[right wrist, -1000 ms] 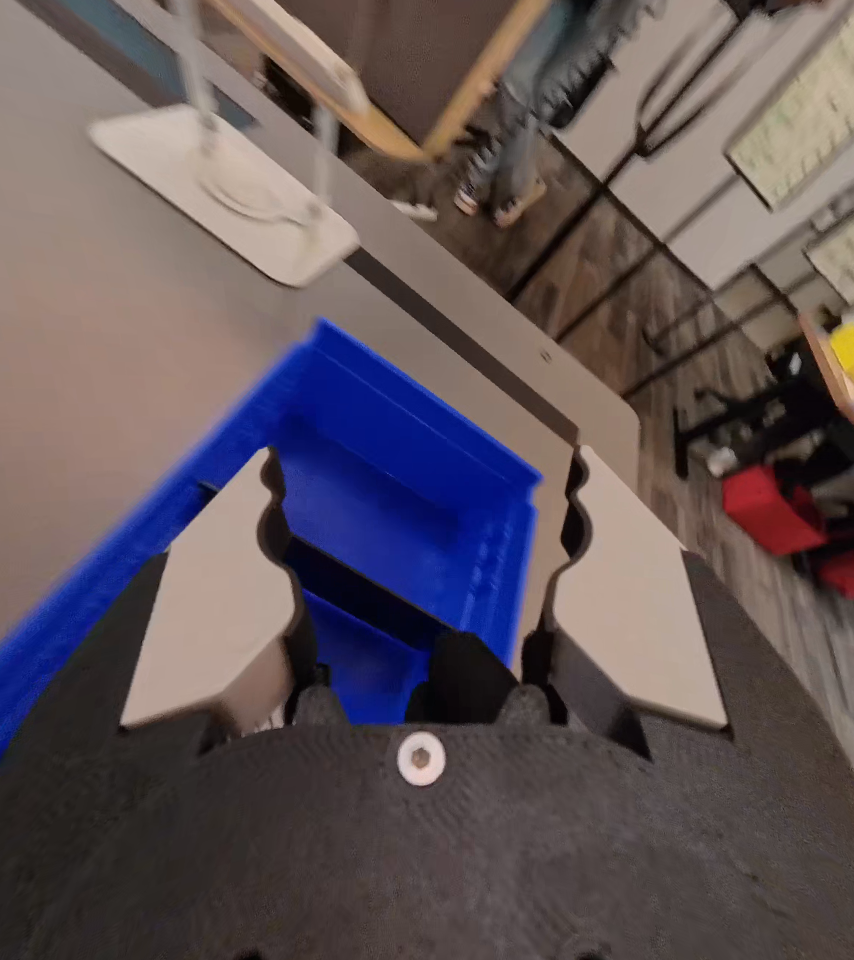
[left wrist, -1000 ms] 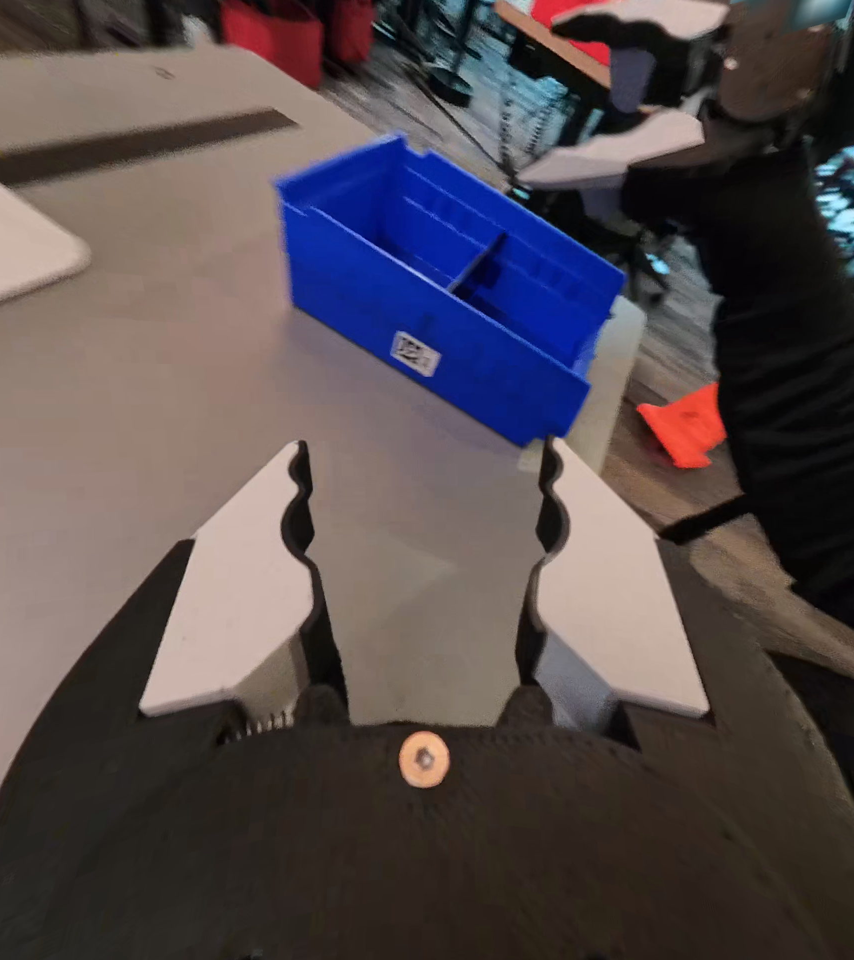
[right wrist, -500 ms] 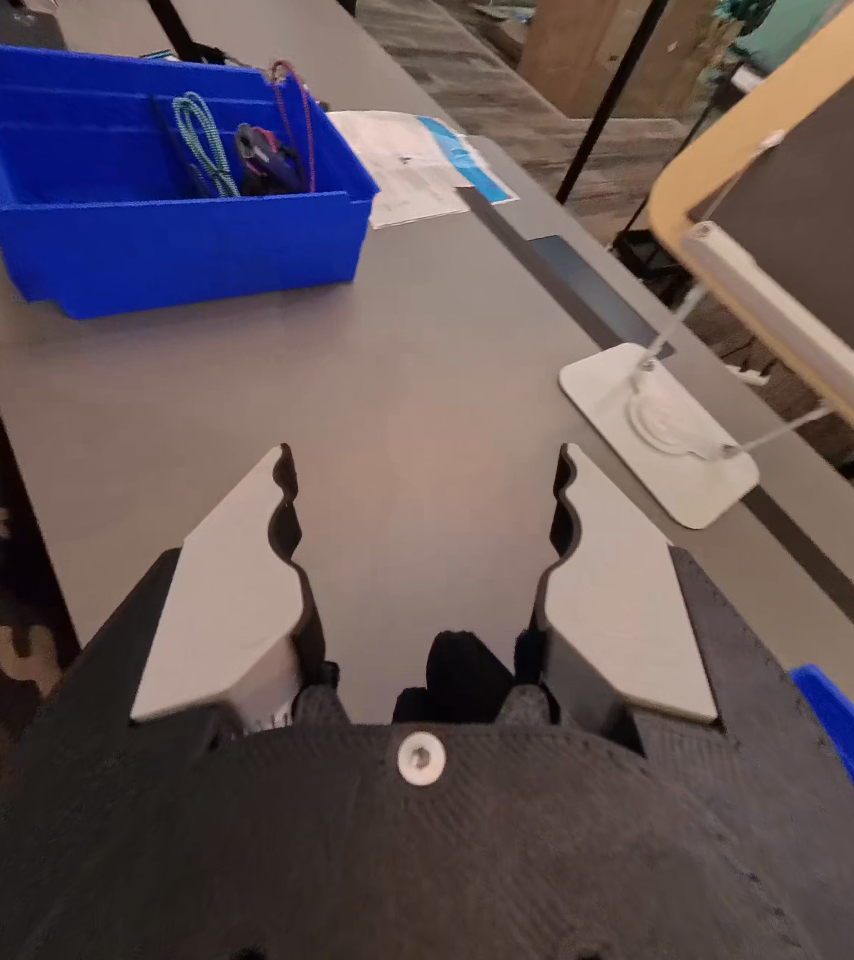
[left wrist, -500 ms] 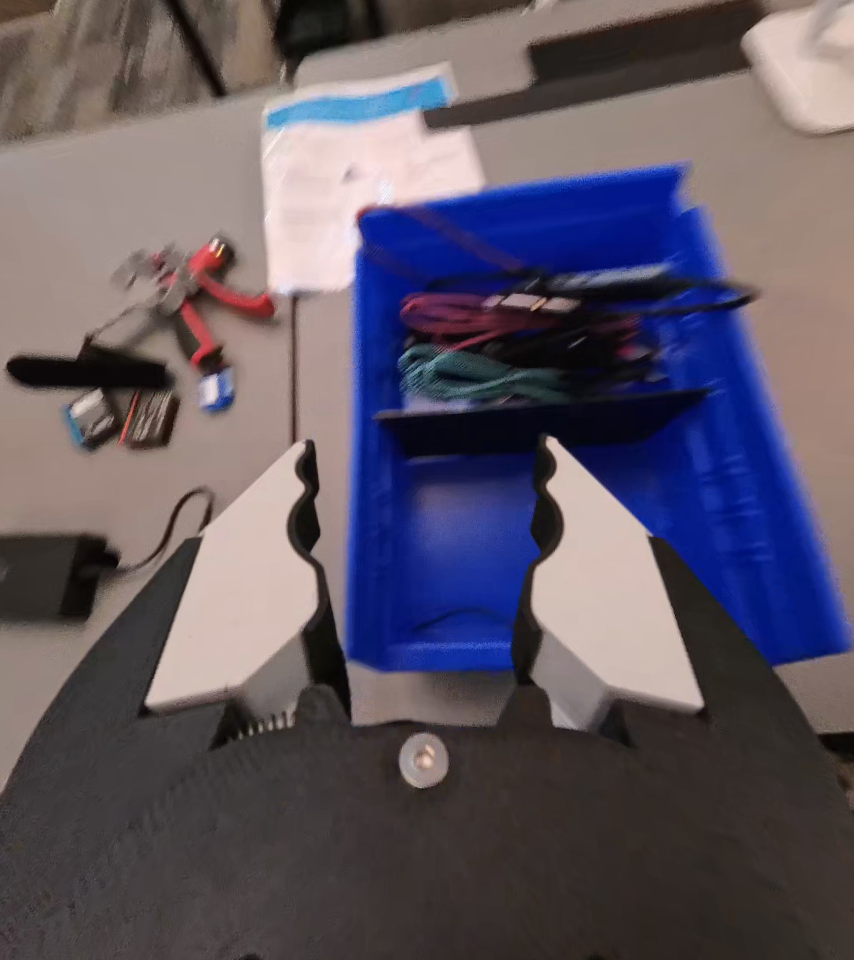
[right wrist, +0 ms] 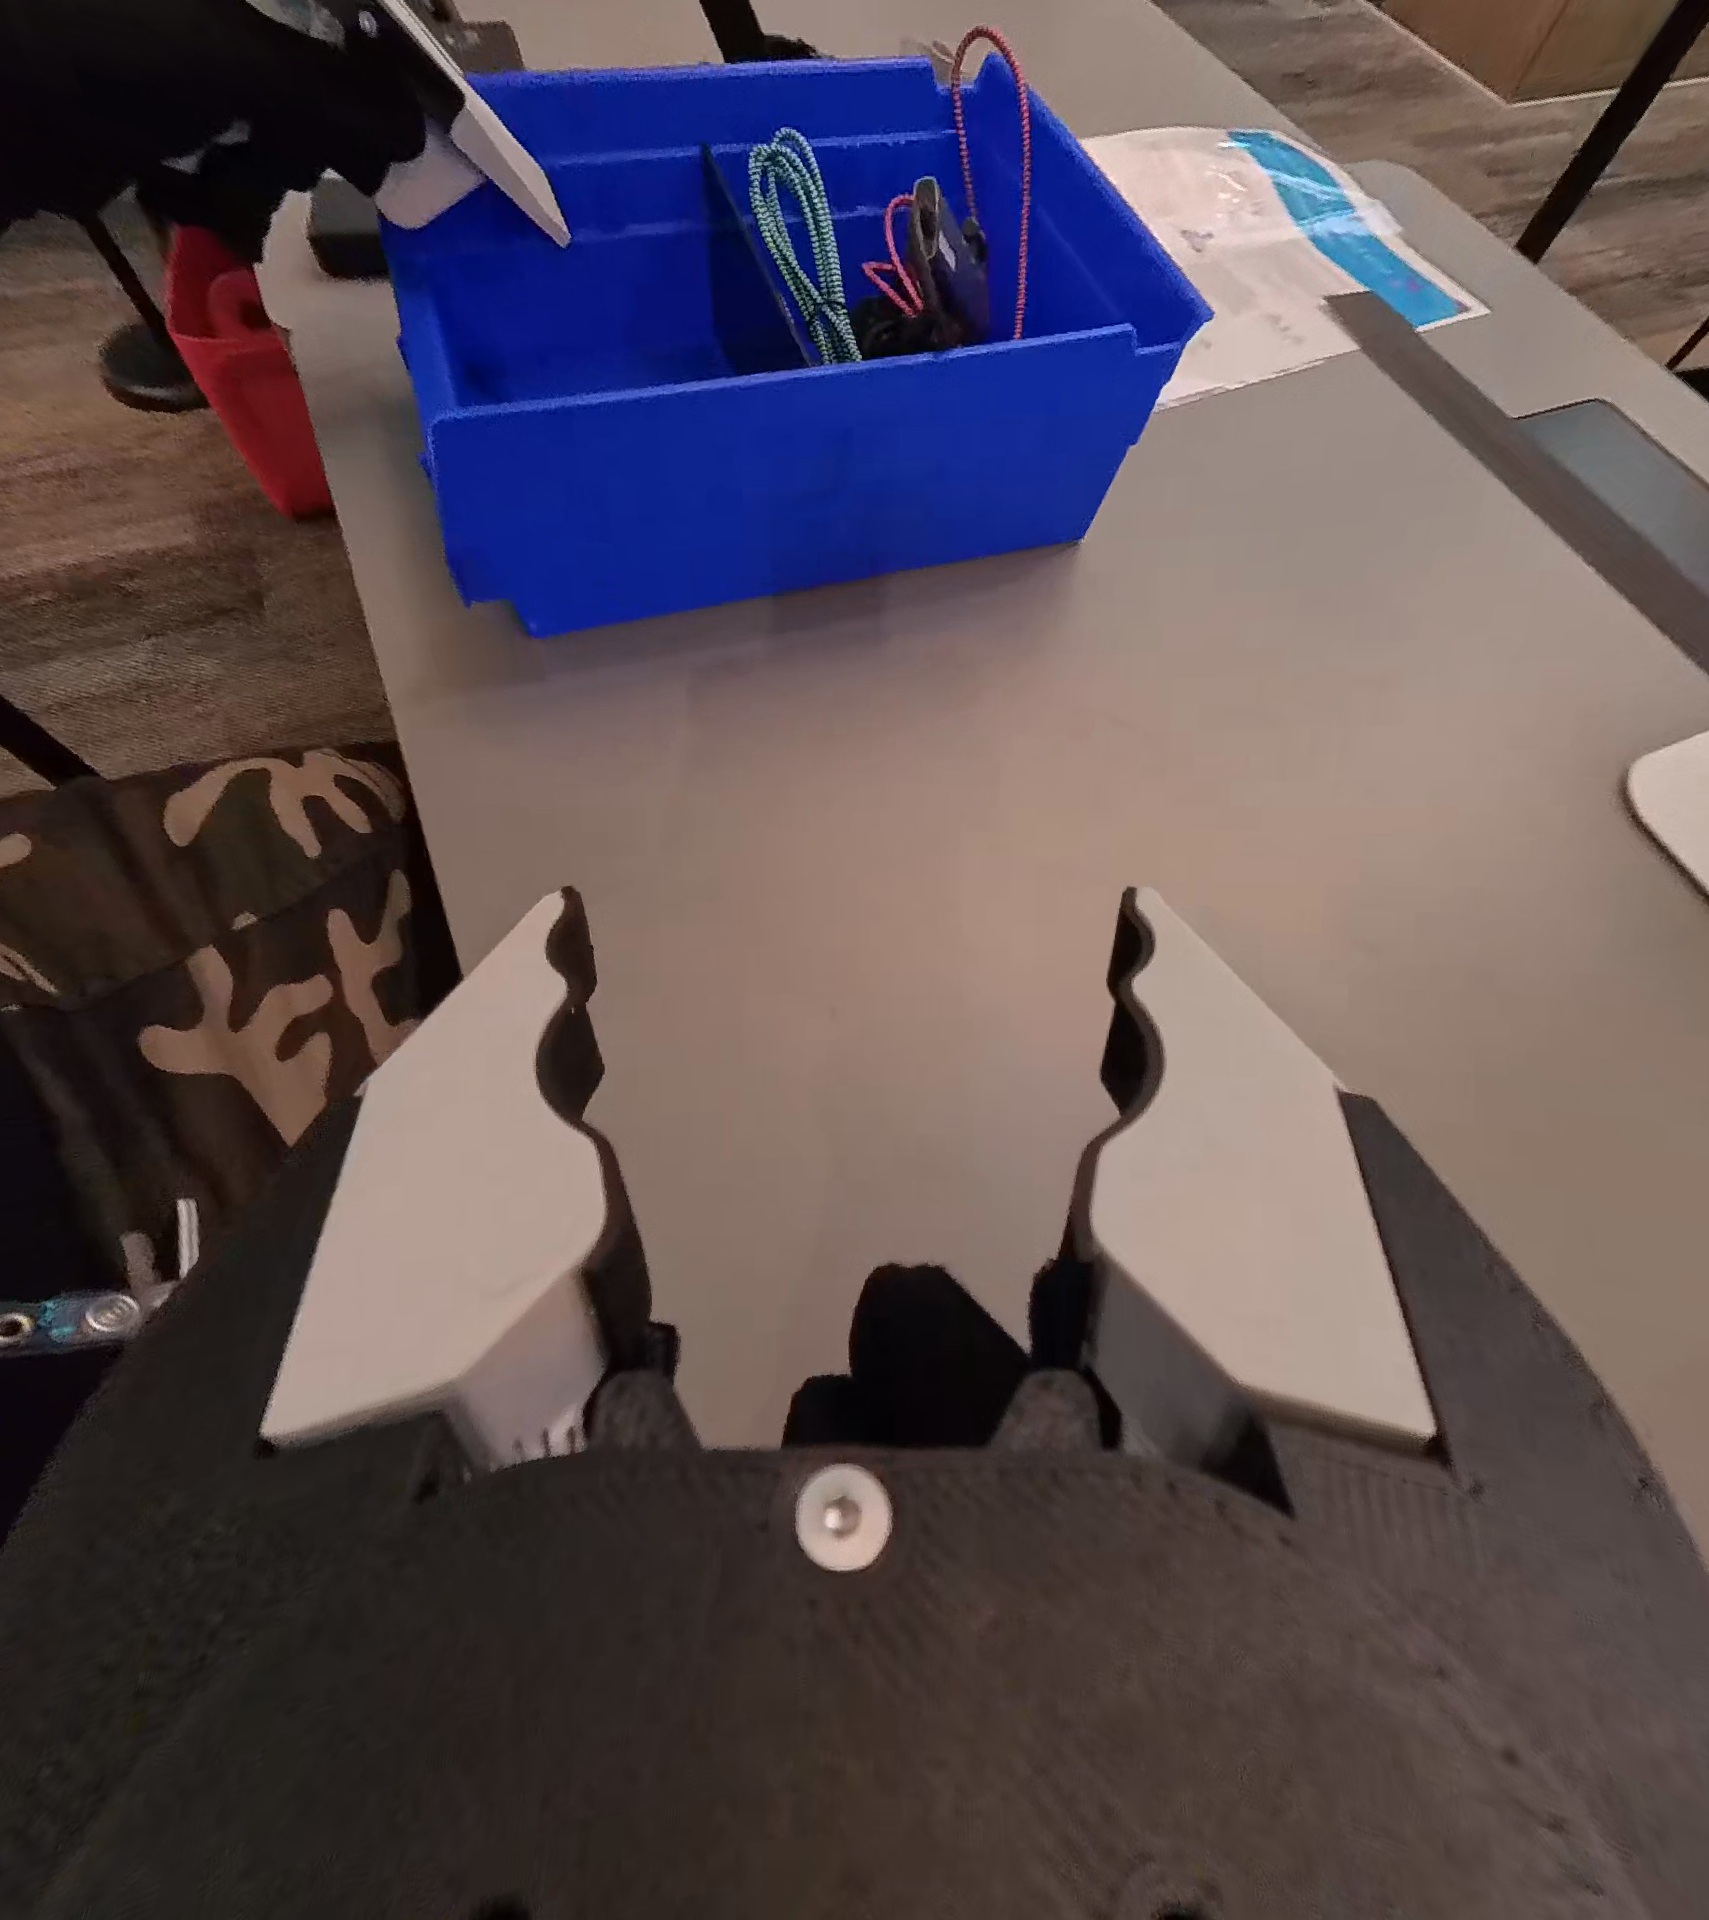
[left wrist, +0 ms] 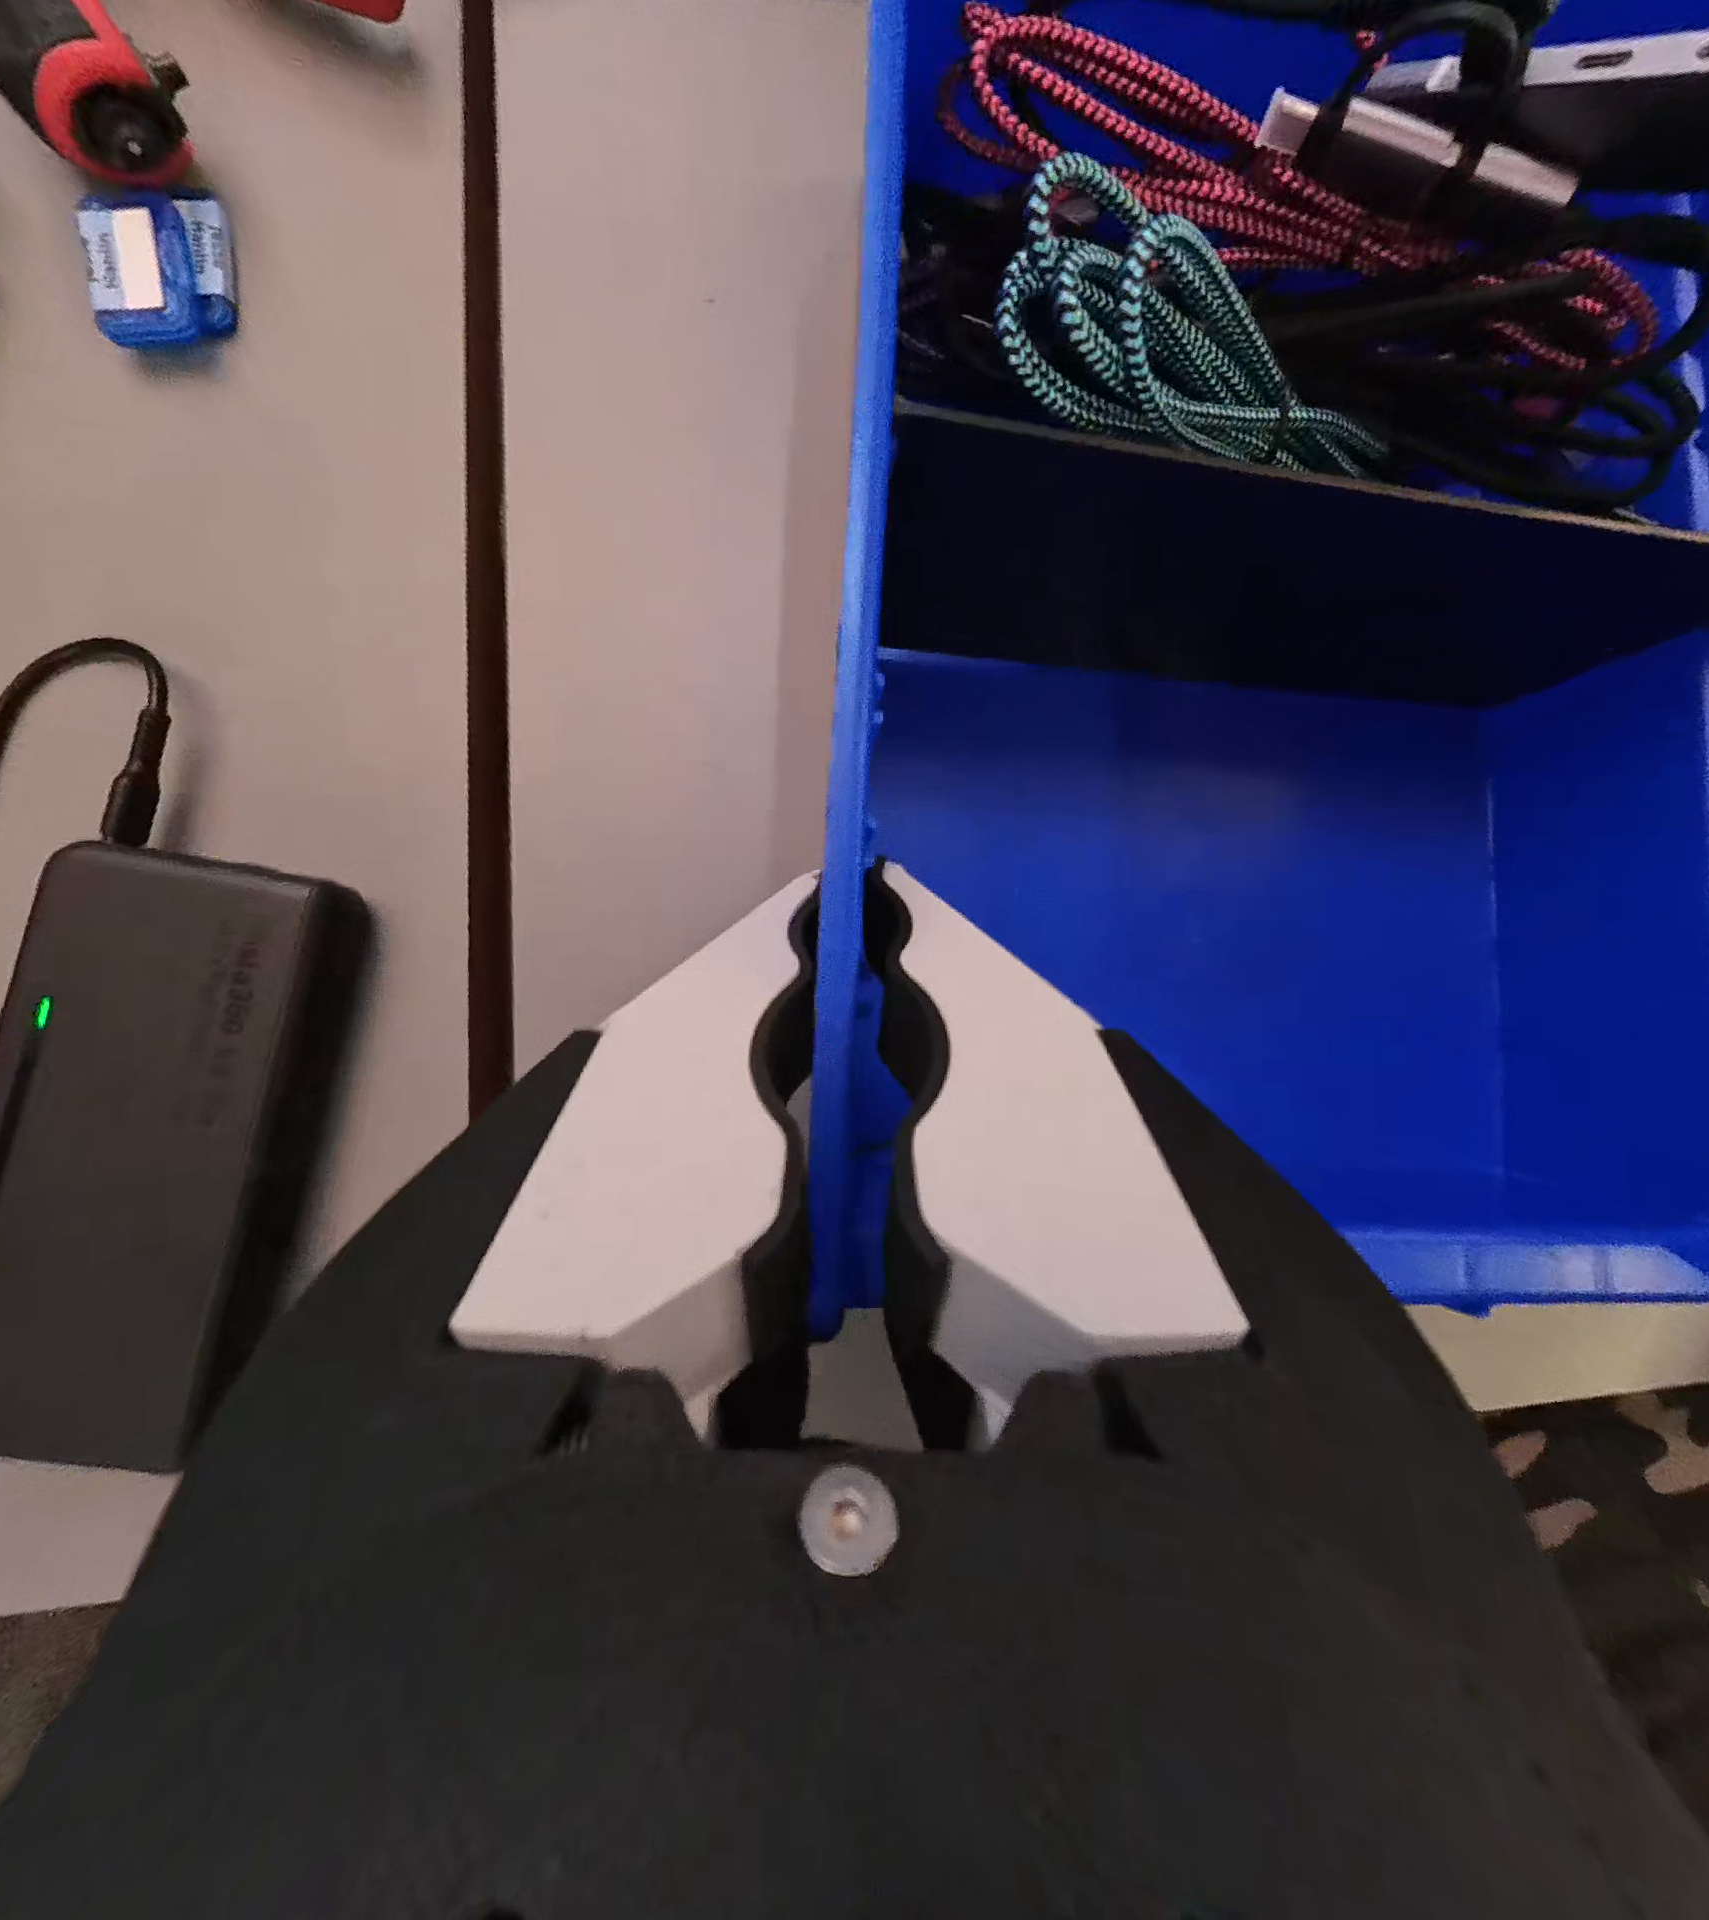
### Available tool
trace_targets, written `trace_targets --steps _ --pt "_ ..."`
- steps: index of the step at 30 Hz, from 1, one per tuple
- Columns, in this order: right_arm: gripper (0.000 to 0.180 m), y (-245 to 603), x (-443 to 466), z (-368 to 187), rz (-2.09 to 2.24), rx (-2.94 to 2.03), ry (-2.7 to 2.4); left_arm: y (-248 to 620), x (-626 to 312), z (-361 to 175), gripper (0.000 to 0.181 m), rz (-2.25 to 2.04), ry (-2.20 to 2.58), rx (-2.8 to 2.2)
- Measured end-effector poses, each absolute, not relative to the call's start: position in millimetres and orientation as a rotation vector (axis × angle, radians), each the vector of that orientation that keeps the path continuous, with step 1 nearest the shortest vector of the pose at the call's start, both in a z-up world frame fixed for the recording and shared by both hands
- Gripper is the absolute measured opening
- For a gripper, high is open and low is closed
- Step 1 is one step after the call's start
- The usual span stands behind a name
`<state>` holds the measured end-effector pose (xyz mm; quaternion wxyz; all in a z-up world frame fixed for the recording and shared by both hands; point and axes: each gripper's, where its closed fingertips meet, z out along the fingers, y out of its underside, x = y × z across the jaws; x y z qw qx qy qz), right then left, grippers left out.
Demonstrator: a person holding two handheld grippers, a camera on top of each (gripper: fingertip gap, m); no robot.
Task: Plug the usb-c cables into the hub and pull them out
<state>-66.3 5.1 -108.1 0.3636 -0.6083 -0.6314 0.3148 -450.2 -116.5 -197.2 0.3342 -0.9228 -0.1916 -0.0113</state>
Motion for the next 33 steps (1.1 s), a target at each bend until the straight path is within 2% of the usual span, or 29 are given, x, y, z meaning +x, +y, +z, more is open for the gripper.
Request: trace_targets --steps 14,15,16,17,20,26,33 --pt "0.098 -16 -76 -133 0.941 -1.592 -1.649 -132 -467 -196 0.005 0.021 -0.670 -2.321" --pt "0.098 -17 -76 -132 0.948 -1.588 -1.644 -133 -467 -195 0.013 -0.002 -0.678 -2.317" --pt "0.098 -17 -76 -131 0.956 -1.586 -1.640 -135 -472 -192 0.049 0.008 -0.710 -2.302" --pt "0.098 -17 -76 -130 0.965 -1.583 -1.636 -135 -474 -183 0.069 0.015 -0.707 -2.266" --pt "0.098 -17 -75 -130 0.976 -1.583 -1.629 -131 -481 -152 0.069 0.189 -0.582 -2.235" --pt "0.098 -22 -78 -134 1.010 -1.586 -1.643 -67 -446 -104 0.057 0.440 0.002 -2.280" --pt "0.098 -20 -78 -139 1.001 -1.596 -1.644 3 -404 -114 0.051 0.518 0.503 -2.300"
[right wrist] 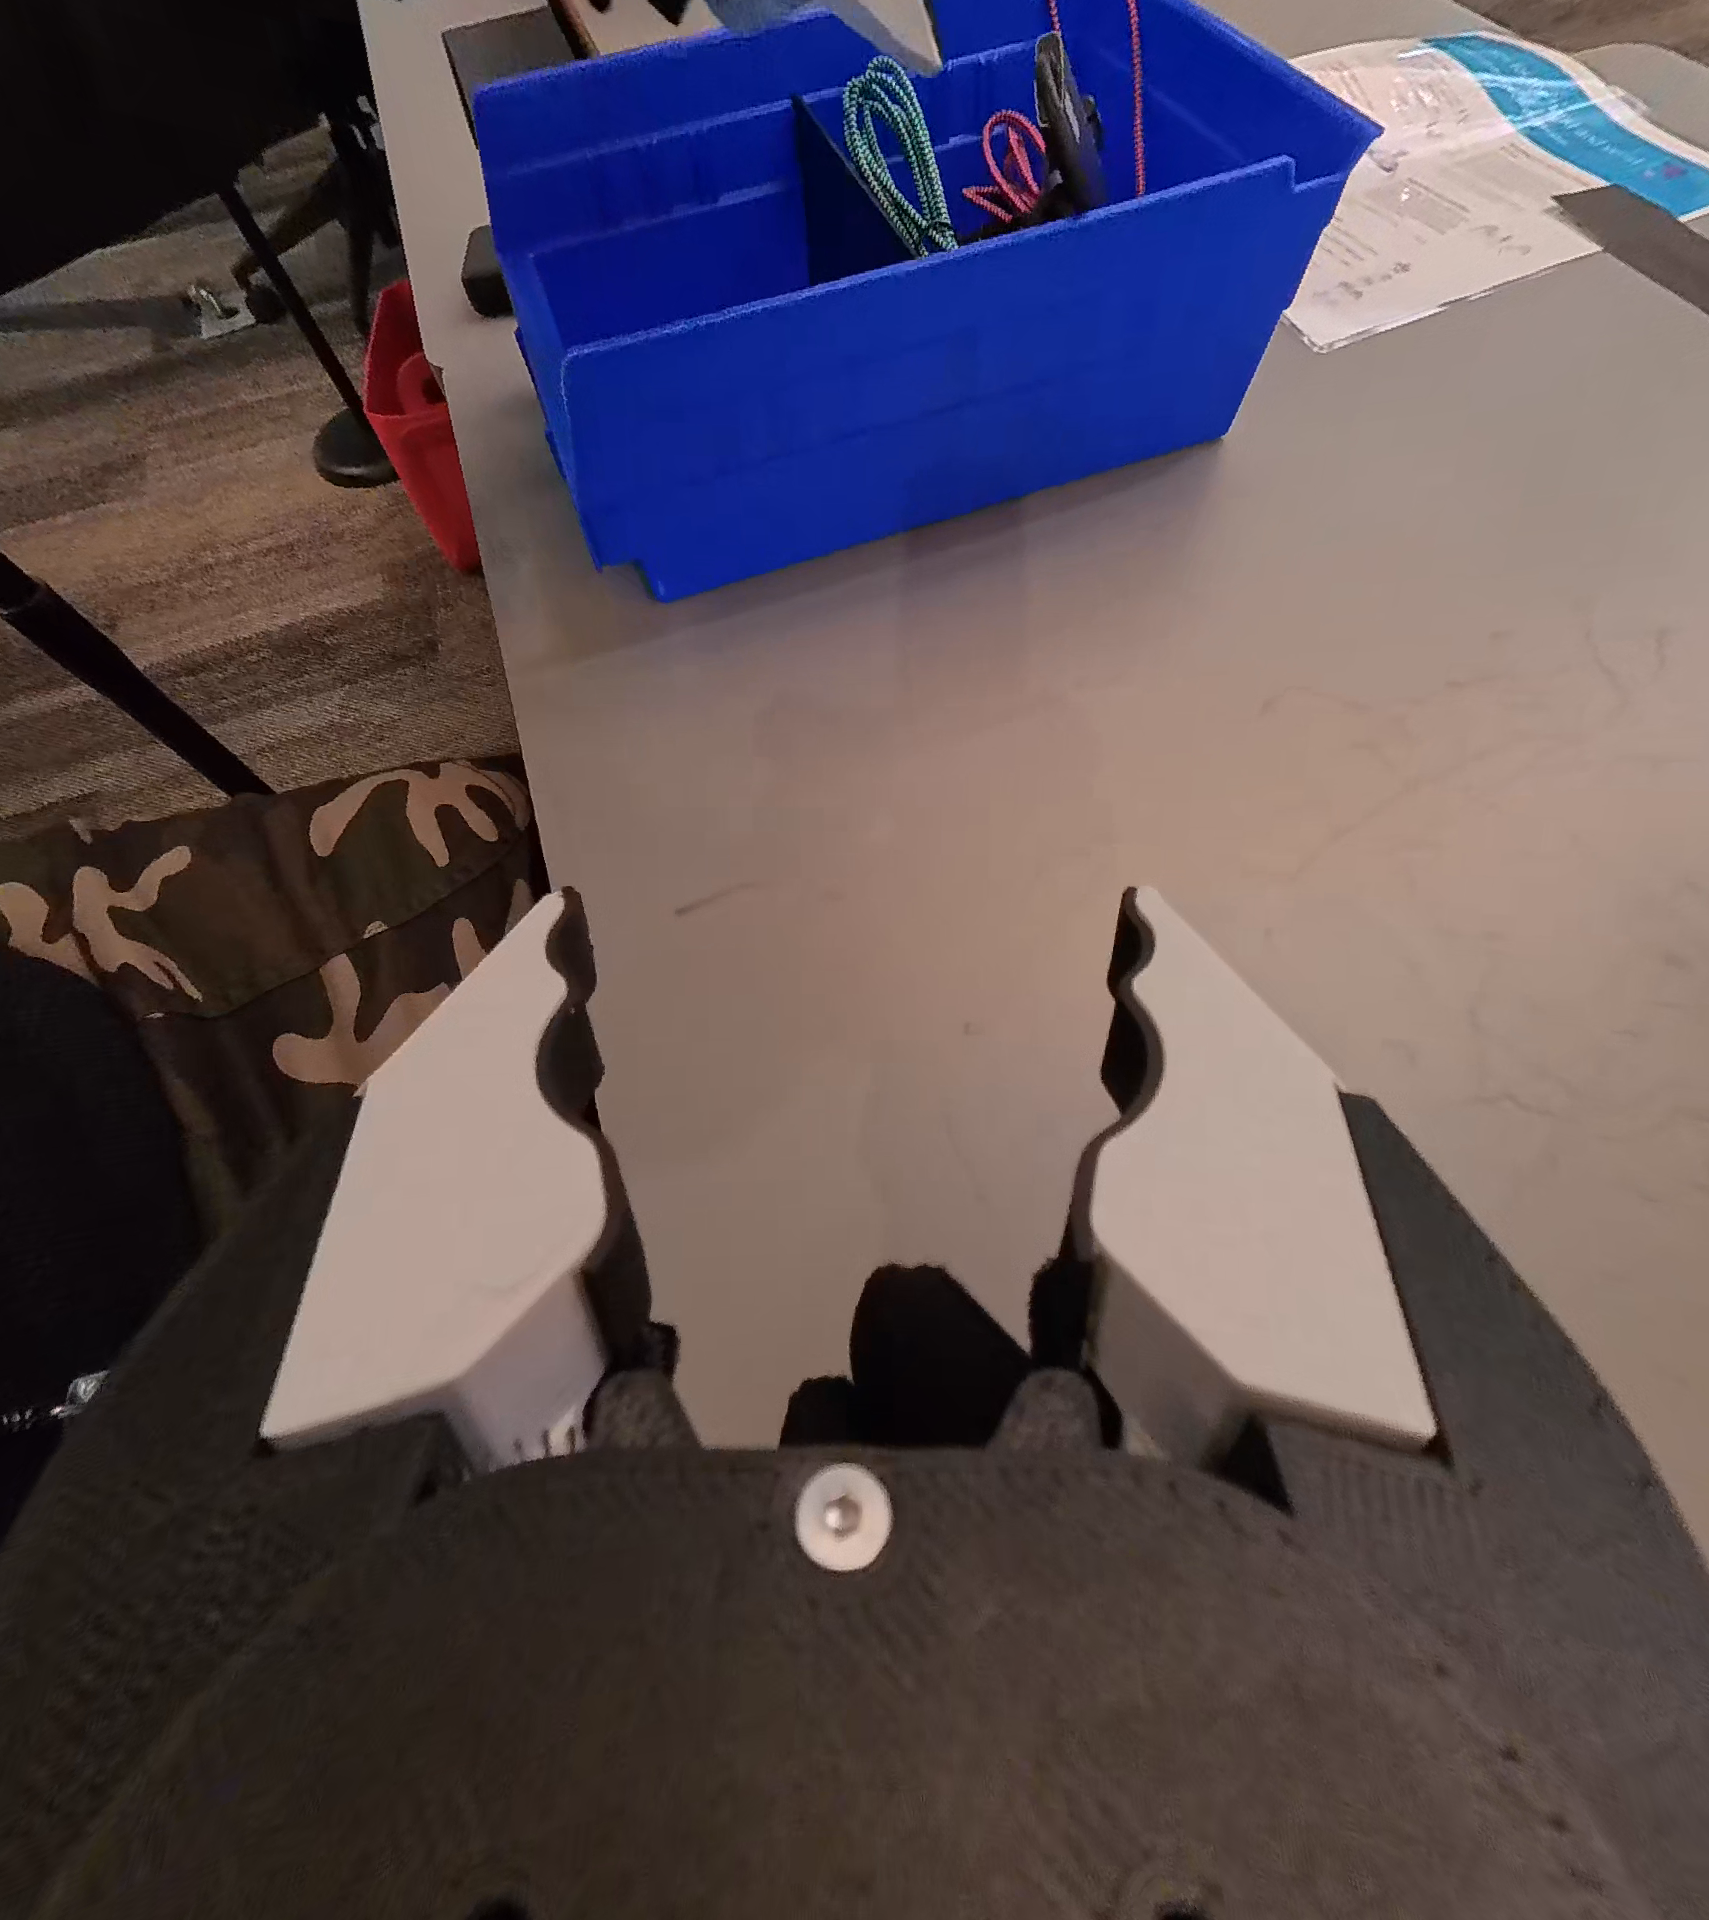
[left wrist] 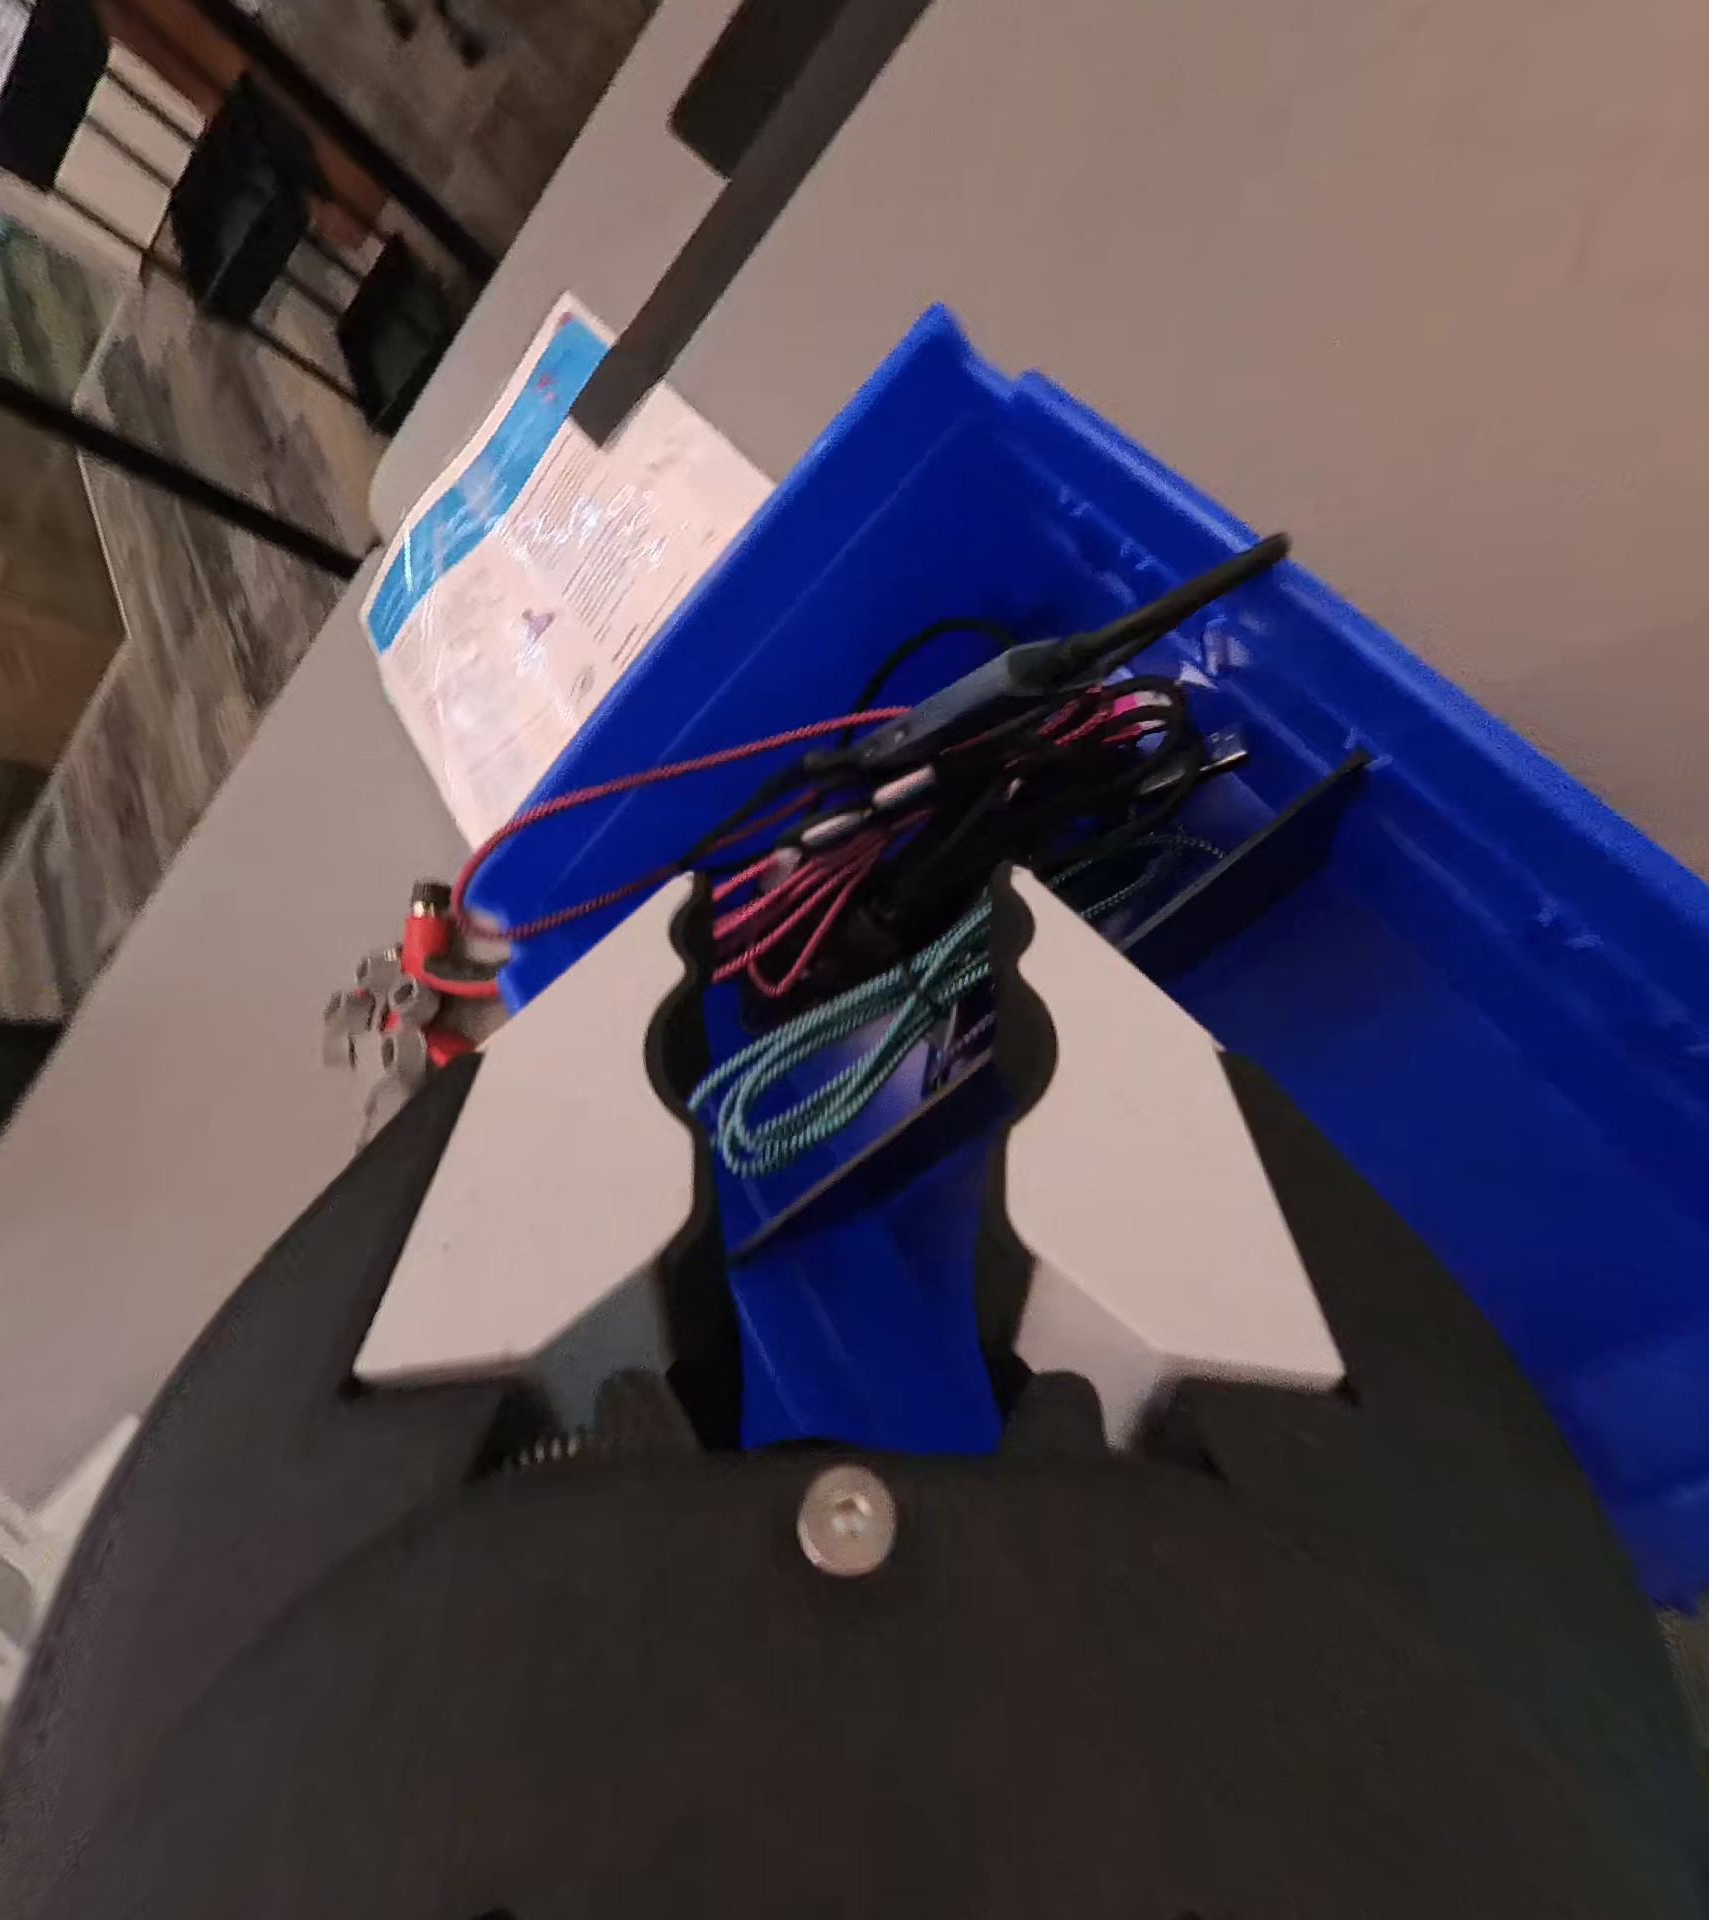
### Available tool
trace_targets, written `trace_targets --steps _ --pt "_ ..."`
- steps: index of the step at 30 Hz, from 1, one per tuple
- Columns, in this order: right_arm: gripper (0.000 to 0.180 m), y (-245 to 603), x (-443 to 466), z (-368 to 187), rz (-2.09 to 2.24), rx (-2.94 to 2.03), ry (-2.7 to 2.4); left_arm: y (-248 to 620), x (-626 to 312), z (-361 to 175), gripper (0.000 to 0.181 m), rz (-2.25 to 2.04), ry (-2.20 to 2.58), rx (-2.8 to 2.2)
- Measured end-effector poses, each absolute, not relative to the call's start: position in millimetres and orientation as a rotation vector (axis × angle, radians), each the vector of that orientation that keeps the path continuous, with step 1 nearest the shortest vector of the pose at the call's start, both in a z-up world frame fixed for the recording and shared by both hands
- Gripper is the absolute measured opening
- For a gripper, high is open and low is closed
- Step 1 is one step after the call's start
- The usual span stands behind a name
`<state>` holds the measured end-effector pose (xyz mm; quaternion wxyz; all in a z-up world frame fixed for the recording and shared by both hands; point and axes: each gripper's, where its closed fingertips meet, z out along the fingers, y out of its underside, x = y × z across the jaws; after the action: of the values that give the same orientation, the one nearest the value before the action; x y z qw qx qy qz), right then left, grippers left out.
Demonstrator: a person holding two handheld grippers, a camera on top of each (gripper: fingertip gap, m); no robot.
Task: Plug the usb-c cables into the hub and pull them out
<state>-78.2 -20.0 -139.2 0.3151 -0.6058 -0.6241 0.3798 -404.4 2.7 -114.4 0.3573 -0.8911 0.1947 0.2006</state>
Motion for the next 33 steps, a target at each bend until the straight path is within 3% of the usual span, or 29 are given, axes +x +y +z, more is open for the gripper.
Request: trace_targets --steps 7,9,11,12,25,33 --pt "0.098 -23 -80 -147 1.018 -1.610 -1.662 41 -392 -141 0.054 0.669 0.800 -2.289" --pt "0.098 -23 -80 -149 1.020 -1.611 -1.666 49 -389 -142 0.046 0.659 0.835 -2.282" --pt "0.098 -23 -80 -150 1.025 -1.614 -1.667 52 -386 -146 0.022 0.651 0.894 -2.283" --pt "0.098 -22 -80 -150 1.028 -1.617 -1.665 53 -387 -146 0.021 0.675 0.918 -2.275" --pt "0.098 -22 -81 -154 1.068 -1.630 -1.660 60 -418 -76 0.020 0.585 0.634 -2.190" --pt "0.097 -26 -82 -157 1.077 -1.630 -1.677 61 -414 -114 0.022 0.622 0.797 -2.328"
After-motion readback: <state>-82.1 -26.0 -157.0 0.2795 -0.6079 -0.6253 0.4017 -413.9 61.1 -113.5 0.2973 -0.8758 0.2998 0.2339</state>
